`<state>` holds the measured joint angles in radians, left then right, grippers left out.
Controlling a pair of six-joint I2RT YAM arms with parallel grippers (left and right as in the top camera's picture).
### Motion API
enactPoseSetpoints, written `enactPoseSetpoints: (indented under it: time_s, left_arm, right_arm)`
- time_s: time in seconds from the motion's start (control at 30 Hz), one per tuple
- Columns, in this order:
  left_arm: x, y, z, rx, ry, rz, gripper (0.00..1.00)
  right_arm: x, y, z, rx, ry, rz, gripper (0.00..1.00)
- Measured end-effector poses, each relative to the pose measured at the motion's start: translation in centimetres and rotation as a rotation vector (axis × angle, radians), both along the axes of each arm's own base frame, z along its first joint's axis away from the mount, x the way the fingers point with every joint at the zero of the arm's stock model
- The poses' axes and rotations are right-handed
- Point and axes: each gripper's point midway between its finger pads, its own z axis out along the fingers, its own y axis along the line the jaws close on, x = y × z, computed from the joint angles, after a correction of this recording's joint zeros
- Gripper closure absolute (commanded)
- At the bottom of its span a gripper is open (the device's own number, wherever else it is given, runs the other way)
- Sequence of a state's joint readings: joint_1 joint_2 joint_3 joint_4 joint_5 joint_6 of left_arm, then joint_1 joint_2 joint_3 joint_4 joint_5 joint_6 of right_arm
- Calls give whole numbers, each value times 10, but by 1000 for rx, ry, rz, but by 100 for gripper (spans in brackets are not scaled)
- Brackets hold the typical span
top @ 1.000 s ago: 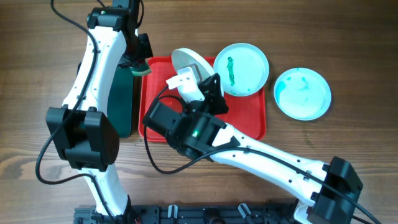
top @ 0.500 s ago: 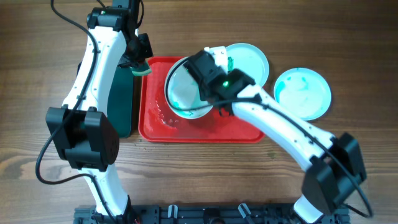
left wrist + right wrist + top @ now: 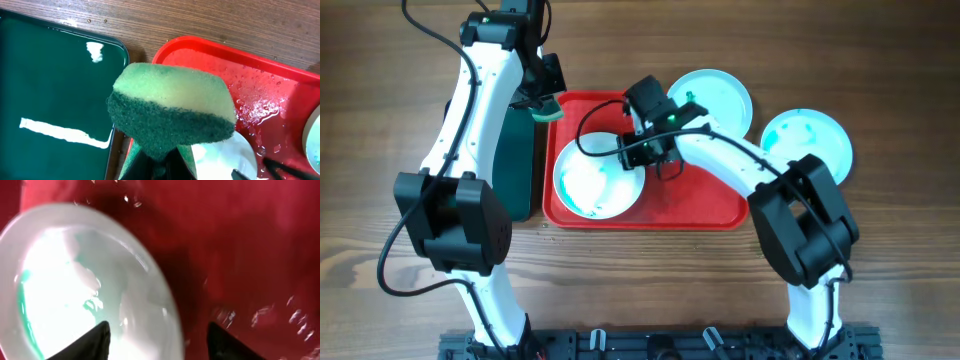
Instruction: Clean dirty plates on tray and stack at the side
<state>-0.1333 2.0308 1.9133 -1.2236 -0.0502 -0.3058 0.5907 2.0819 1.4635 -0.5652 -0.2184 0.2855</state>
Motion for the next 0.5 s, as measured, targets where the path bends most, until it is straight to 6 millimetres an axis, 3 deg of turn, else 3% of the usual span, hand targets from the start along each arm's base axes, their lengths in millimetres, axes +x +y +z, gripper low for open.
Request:
enactPoseSetpoints:
  time_s: [0.13,0.23,0.37,0.5]
  left_arm:
    - [0,0,0,0,0,0,96]
    - [0,0,0,0,0,0,96]
    - [0,0,0,0,0,0,96]
    - [0,0,0,0,0,0,96]
  right_arm:
    - [22,-7,4,15,-101,104,47]
    - [23,-1,-7,15,-108,136,58]
    - [20,6,-16,17,-99,139,96]
    - [18,0,-20,13,-30,1,96]
